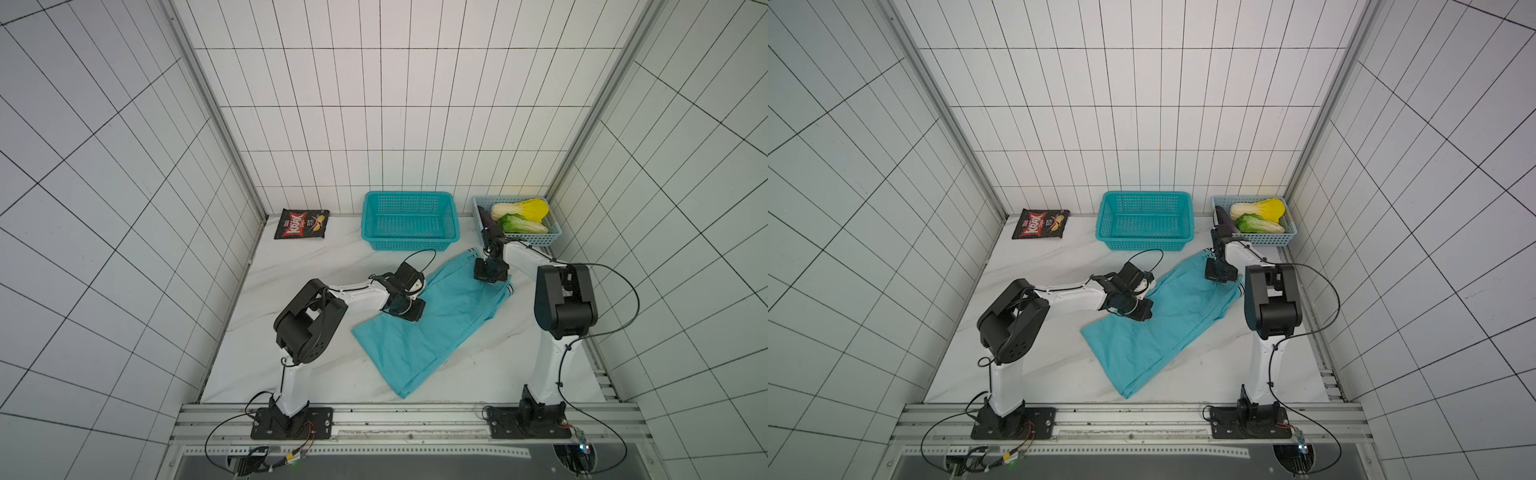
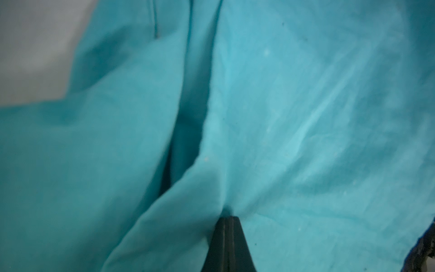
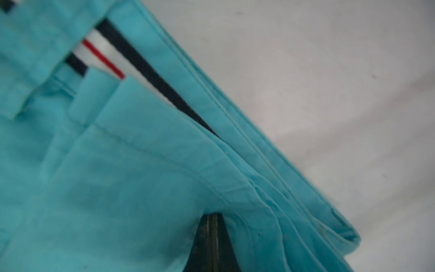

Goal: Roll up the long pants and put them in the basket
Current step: Adjust the long pant at the center of the board, then move the long pant to the center of the board.

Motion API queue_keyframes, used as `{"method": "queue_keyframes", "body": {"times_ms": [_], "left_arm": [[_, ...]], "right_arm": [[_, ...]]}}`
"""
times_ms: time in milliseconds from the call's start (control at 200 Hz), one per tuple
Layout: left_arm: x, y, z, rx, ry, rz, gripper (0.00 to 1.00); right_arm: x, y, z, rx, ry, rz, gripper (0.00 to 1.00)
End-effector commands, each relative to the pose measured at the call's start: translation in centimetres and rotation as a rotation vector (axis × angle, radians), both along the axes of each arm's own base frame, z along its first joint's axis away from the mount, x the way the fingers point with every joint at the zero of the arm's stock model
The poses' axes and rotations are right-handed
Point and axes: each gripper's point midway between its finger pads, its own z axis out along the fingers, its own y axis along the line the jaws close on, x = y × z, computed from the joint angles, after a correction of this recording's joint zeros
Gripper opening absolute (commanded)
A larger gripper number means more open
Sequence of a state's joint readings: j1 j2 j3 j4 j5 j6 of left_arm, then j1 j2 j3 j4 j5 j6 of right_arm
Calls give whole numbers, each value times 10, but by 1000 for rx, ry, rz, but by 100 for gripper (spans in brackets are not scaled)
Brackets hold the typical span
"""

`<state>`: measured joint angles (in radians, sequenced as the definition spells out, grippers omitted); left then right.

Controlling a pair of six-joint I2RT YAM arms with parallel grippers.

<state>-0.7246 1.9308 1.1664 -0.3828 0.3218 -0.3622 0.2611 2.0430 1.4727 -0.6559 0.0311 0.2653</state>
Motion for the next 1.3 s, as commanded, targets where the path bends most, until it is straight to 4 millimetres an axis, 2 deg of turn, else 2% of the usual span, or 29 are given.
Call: {"method": "queue_keyframes", "body": {"times_ms": [0, 75, 135, 290, 415, 485, 605, 745, 839, 984, 1064, 1159, 1229, 1294], "left_arm": [[-18, 50, -28, 94, 95, 144, 3], [-35, 61, -25, 76, 136, 163, 4], [-52, 59, -20, 21, 173, 165, 5], [-90, 30, -7, -55, 219, 99, 5], [-102, 6, 1, -80, 235, 73, 5], [-99, 5, 4, -75, 233, 86, 6], [-78, 7, 11, -97, 181, 126, 6], [-41, 0, 18, -115, 112, 151, 7], [-17, -11, 21, -122, 72, 149, 7], [2, -25, 23, -157, 62, 147, 7], [10, -29, 19, -151, 51, 152, 7], [19, -34, 13, -156, 40, 157, 7], [26, -40, 10, -167, 35, 160, 7], [33, -49, 9, -183, 32, 155, 8]], "right_arm": [[-9, 45, -31, 12, 69, 161, 0], [-3, 72, -31, 60, 63, 220, 0], [0, 97, -31, 107, 57, 283, 0], [3, 159, -25, 212, 30, 420, 0], [3, 180, -13, 271, -7, 426, 0], [3, 177, -1, 280, -36, 398, 0], [7, 156, 27, 256, -101, 336, 0], [1, 123, 65, 253, -148, 248, 0], [-13, 113, 83, 266, -190, 228, 0], [-24, 115, 65, 310, -121, 209, 0], [-29, 121, 54, 352, -82, 198, 0], [-31, 119, 42, 356, -62, 164, 0], [-31, 115, 43, 347, -64, 147, 0], [-29, 102, 49, 321, -88, 110, 0]]}}
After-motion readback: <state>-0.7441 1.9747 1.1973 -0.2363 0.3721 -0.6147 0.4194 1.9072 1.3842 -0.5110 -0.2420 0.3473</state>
